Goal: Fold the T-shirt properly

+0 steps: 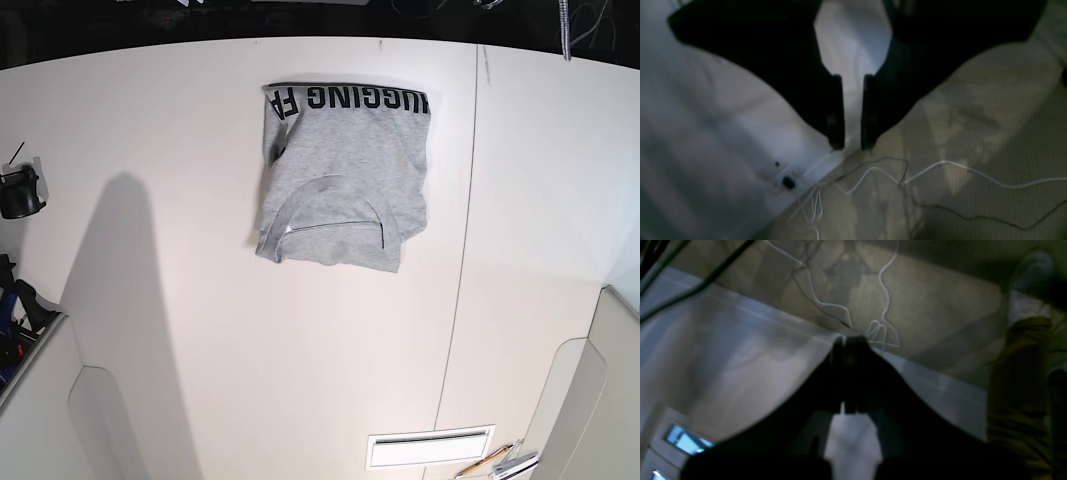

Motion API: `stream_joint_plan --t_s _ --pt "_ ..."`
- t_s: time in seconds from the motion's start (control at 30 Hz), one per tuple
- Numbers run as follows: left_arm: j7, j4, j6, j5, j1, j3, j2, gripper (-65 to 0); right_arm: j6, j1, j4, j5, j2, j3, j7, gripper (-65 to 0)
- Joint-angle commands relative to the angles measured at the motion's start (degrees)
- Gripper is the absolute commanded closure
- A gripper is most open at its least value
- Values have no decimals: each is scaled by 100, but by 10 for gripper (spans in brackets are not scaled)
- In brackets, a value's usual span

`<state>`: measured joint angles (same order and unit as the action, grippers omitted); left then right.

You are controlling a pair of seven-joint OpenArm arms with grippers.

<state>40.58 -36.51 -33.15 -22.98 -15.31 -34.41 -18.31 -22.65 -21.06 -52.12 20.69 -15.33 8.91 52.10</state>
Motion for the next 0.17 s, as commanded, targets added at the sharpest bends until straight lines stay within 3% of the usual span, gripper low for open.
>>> stream_joint_plan --t_s 0.0,0.13 --pt "7 94 90 11 55 -85 11 -92 -11 83 90 -28 0 -2 59 0" --pt "-57 334 428 13 378 -243 236 -92 -26 468 393 -37 22 2 17 0"
